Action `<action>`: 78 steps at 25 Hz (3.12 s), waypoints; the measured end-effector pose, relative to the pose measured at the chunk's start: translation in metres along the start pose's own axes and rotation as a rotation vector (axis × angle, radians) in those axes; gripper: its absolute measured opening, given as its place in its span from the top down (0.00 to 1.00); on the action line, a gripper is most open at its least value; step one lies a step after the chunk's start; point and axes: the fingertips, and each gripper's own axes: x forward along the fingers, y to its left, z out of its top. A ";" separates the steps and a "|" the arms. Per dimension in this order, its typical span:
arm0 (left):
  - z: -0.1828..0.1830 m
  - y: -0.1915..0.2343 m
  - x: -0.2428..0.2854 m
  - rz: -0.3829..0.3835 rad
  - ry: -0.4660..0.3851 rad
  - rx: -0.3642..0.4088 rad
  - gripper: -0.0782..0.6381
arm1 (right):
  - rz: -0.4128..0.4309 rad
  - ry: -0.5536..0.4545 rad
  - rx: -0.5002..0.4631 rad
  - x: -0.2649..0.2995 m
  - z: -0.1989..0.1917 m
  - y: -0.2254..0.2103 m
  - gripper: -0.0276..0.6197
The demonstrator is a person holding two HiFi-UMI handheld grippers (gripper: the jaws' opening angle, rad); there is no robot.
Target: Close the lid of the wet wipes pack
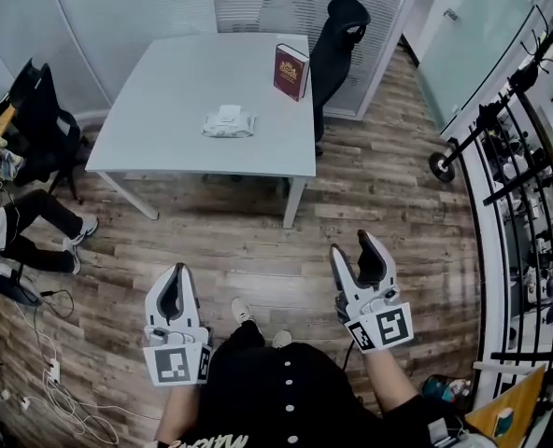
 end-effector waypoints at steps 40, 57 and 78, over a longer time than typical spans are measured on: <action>-0.014 0.131 0.126 -0.068 -0.036 -0.026 0.88 | -0.083 -0.010 -0.062 0.164 -0.007 0.019 0.64; -0.023 0.148 0.182 -0.047 -0.014 -0.026 0.88 | -0.060 0.003 -0.044 0.230 -0.021 -0.009 0.64; -0.014 0.163 0.321 0.003 -0.015 -0.018 0.88 | 0.006 0.013 -0.017 0.361 -0.029 -0.090 0.64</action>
